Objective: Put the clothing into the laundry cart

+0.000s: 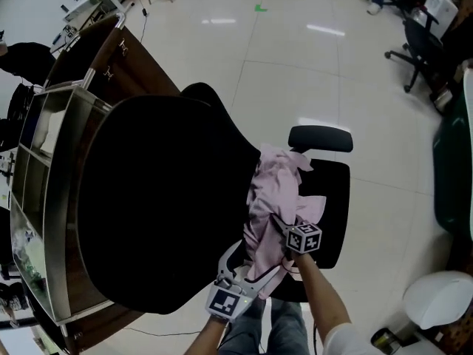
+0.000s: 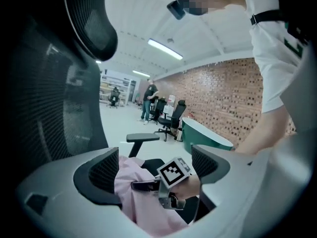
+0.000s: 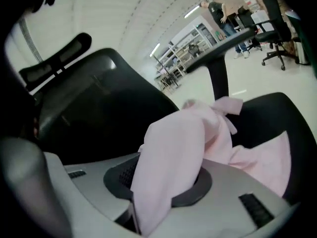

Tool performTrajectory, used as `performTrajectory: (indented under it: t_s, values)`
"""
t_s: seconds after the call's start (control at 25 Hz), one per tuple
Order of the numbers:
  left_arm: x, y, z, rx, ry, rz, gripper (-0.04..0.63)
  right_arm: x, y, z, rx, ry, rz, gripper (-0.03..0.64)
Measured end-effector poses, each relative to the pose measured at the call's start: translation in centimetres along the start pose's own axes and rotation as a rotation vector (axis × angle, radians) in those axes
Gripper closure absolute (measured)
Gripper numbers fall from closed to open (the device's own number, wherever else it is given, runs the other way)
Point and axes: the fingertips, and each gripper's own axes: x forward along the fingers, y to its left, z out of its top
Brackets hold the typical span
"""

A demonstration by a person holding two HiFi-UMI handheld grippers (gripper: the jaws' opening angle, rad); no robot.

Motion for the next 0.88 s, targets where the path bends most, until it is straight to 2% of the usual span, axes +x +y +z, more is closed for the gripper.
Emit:
performTrajectory:
  t_s: [0.12,0.2,0.28,0.36,0.52,0.68,0.76,0.88]
  values:
    - [-1.5,-2.0,4.5,0.024,-0.083,-0.006,0.158,-6.3,5.7,6.4,0.003,-0.129,0.102,0.469]
    - [-3.0,-3.5,7.7,0.064,-0.135,-0.027,0.158,-10.8,9.7,10.6,-0.038,-0.201,0.15,0.469]
    - [-4.9,-4.8,11.2,0.072,-0.194,-0.036,0.158,-15.4,13.8,14.3,-0.089,-0.276,0.19,0.469]
    - [-7.3,-5.5,14.5,0.074,-0.251,-0.021,0.158,-20.0,18.0,17.8,-0.128,-0.371,0.223,0.469]
    - [-11.9,-6.3,19.6,0.097,-0.309,0.026,0.158,-29.3,26.2,24.0,-0.211,-0.577,0.269,0.469]
    - [-16.1,-6.2,23.9,0.033,-0.367,0.097,0.159,-37.8,33.6,28.3,-0.308,-0.768,0.294,0.469]
    - [-18.2,-6.4,26.2,0.065,-0.419,0.127,0.16,-41.3,36.6,30.1,-0.356,-0.85,0.304,0.471]
    - [-20.2,-7.8,28.8,0.148,-0.467,0.147,0.16,-45.5,40.1,31.5,-0.429,-0.92,0.317,0.471]
